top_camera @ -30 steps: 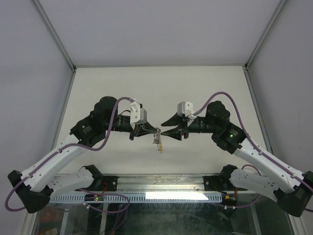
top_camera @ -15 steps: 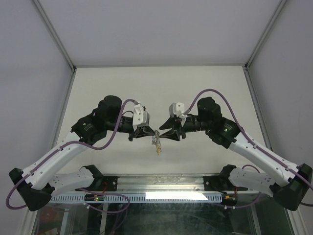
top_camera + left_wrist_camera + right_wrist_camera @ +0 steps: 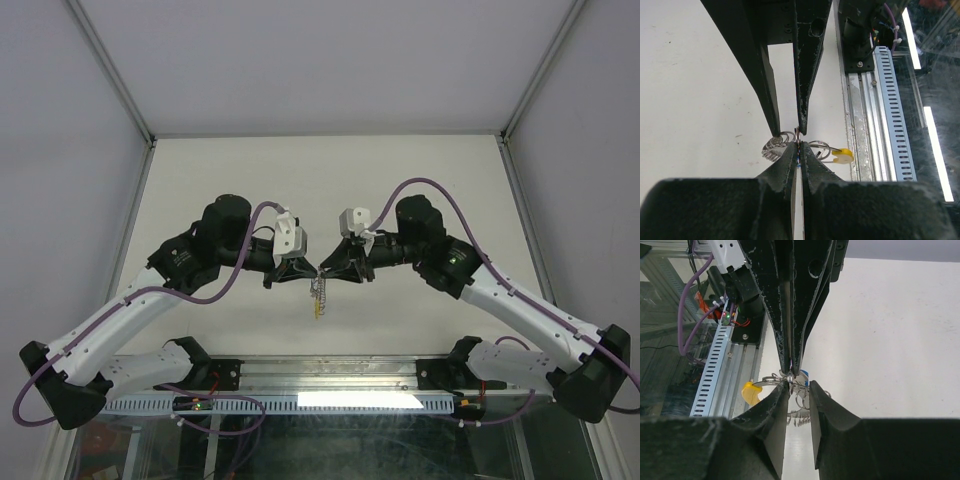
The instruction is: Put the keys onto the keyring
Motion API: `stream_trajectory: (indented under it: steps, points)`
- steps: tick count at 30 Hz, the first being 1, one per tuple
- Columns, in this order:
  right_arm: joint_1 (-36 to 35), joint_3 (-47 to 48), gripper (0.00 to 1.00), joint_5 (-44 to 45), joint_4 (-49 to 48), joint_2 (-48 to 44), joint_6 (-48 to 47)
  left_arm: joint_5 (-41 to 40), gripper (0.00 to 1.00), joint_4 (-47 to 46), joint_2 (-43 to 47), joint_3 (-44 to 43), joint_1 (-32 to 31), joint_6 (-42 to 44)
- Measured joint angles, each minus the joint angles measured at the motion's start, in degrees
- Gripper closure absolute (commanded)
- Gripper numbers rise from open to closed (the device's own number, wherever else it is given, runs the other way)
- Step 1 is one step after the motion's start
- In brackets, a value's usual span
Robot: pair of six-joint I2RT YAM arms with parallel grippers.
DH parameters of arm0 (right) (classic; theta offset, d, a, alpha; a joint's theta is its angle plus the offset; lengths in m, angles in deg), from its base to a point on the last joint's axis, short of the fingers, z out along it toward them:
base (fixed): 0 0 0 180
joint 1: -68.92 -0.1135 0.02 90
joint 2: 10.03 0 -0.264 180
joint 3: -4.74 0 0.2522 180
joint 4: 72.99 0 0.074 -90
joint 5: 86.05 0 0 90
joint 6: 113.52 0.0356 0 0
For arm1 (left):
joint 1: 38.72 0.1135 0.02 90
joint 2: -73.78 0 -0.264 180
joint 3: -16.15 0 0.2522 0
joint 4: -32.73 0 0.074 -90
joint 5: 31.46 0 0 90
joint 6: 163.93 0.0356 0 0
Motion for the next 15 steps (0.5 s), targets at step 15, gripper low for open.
stream_trajectory:
  steps: [15]
  points:
    - [-0.55,0.00,0.88,-1.09,-0.92,1.49,-0.04,-0.07,1.00,0.13,-0.35,-0.20,-0.07,0.00]
